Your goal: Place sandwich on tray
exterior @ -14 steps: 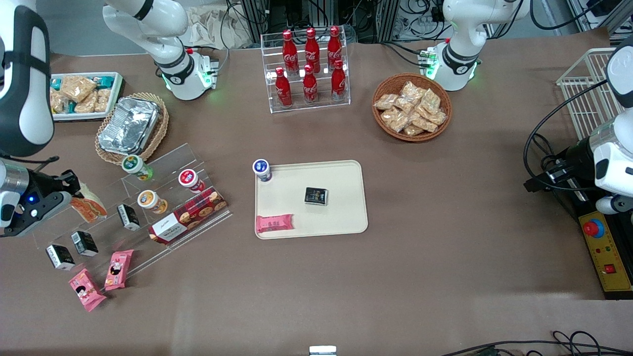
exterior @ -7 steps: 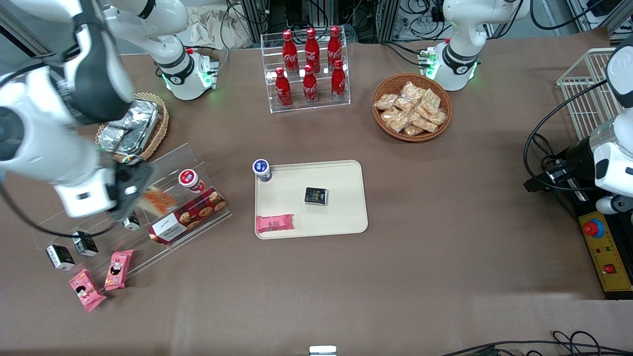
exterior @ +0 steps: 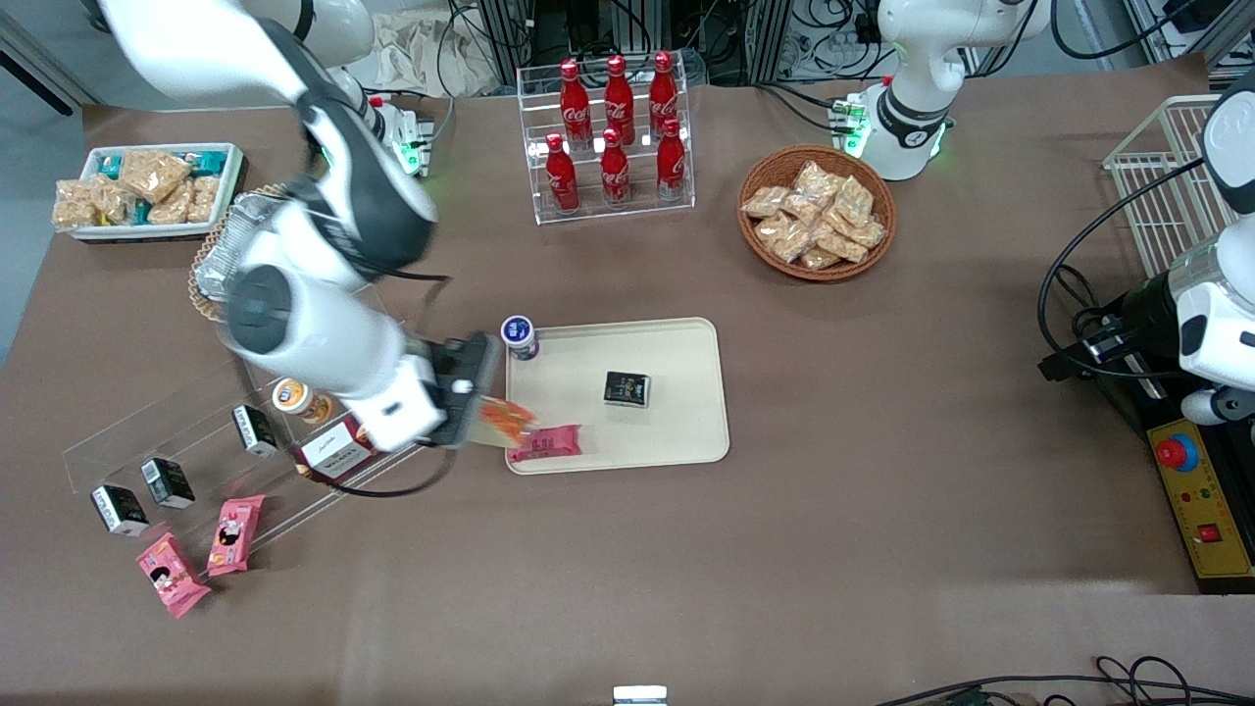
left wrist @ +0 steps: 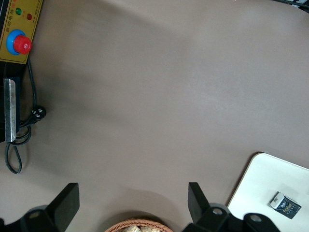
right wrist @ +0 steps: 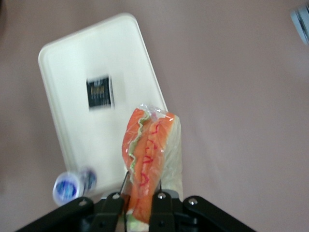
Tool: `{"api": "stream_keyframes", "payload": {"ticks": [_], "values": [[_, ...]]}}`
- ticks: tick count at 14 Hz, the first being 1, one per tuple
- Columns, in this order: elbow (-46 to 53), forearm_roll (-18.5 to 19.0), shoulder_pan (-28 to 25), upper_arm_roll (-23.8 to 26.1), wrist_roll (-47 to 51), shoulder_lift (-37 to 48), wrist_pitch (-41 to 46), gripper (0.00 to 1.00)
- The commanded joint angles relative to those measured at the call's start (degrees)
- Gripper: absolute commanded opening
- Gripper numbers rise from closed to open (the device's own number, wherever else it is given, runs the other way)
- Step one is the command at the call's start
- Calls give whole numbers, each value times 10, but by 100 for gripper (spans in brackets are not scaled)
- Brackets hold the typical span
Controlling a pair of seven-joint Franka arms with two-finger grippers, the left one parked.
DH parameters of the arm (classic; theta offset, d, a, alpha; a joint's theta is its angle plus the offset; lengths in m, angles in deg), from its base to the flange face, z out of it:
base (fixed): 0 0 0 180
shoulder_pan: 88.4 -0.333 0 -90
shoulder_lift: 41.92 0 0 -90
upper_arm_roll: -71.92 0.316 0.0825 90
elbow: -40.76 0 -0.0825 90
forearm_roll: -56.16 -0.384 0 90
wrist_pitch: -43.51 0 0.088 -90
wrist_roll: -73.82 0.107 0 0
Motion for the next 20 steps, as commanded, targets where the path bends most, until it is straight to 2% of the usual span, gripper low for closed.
{"api": "stream_keyframes", "payload": {"ticks": [1, 4, 6, 9, 12, 13, 14, 15, 16, 18, 20], "values": [[23, 0, -65, -5, 72, -49, -57, 4], [23, 76, -113, -6, 145, -85, -99, 5], [23, 98, -132, -7, 170, -106, -129, 5], [23, 108, -135, -7, 179, -150, -200, 5], [23, 108, -135, -7, 179, -164, -215, 6], [23, 108, -134, -7, 179, -163, -214, 26], [23, 107, -133, -7, 179, -161, -214, 51], [23, 107, -128, -7, 178, -159, -214, 83], [23, 106, -126, -7, 177, -153, -214, 100], [23, 97, -108, -5, 177, -130, -203, 100], [21, 86, -71, -1, 177, -95, -148, 100]]}}
